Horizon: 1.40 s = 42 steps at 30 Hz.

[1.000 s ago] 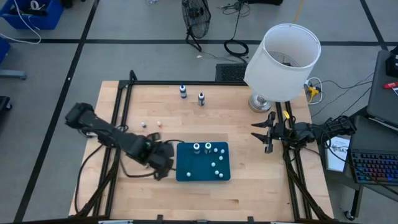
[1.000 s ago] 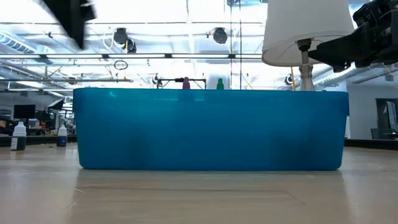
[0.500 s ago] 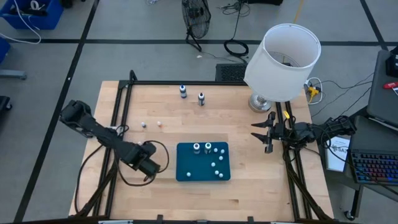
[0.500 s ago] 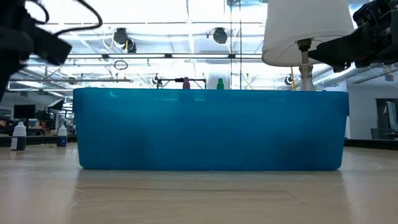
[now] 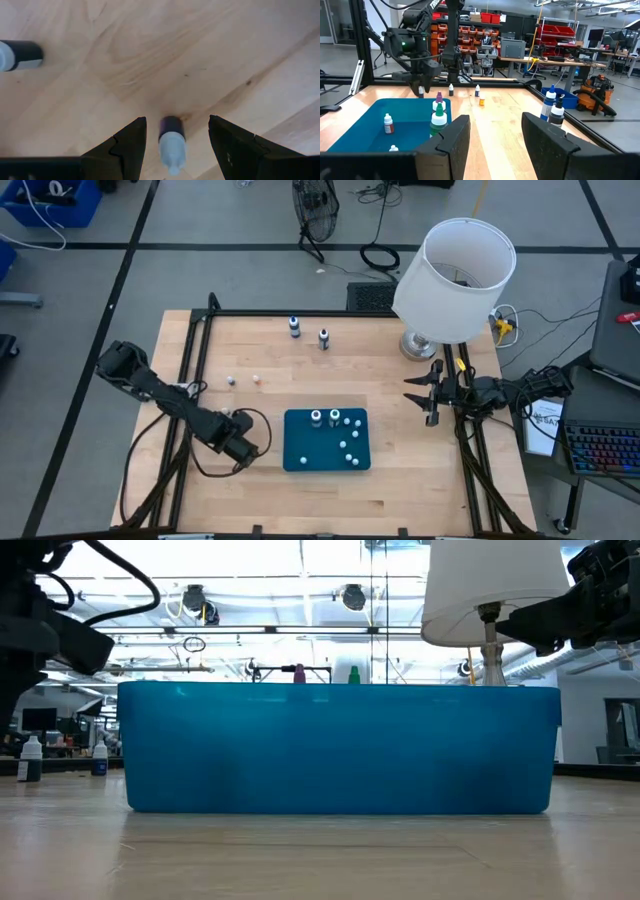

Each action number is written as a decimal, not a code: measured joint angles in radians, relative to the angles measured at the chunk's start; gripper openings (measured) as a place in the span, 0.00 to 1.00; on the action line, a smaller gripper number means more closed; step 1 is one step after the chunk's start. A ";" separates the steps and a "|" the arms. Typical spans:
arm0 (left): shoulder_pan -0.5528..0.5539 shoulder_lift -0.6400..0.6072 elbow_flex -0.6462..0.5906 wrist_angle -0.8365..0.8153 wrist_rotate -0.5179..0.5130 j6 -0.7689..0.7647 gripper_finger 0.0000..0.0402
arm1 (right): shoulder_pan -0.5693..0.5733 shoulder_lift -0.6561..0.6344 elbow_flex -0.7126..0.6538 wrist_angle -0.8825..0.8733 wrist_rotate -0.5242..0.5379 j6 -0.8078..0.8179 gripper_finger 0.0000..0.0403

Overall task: Pick & Place food coloring
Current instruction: Put the bottom small purple food coloring bottle into the blue bin

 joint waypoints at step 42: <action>-0.031 0.000 0.003 0.000 0.025 0.052 0.16 | 0.000 0.000 0.000 0.000 0.000 0.000 0.41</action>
